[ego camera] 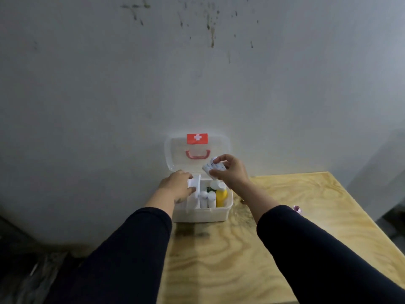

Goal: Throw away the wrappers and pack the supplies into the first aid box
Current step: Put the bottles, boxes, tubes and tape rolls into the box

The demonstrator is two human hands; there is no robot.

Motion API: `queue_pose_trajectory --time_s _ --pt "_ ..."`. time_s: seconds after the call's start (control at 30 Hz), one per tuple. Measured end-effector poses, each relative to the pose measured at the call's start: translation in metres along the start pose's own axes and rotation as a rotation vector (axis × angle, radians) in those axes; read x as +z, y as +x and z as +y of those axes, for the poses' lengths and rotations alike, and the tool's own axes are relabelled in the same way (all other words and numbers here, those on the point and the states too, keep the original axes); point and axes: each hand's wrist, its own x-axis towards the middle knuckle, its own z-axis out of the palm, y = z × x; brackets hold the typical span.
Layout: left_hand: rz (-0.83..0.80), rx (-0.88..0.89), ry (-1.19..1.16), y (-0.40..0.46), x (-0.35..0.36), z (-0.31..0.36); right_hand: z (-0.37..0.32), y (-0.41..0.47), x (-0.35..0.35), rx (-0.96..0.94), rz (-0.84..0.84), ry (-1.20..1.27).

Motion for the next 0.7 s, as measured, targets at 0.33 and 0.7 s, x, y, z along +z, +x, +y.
queue_pose_trajectory --time_s 0.33,0.7 --pt "-0.064 -0.108 -0.187 -0.030 0.036 -0.073 0.004 -0.023 0.097 -0.115 -0.163 -0.444" --pt "-0.009 -0.076 -0.114 -0.032 0.034 -0.076 0.001 0.000 0.109 0.104 -0.037 -0.451"
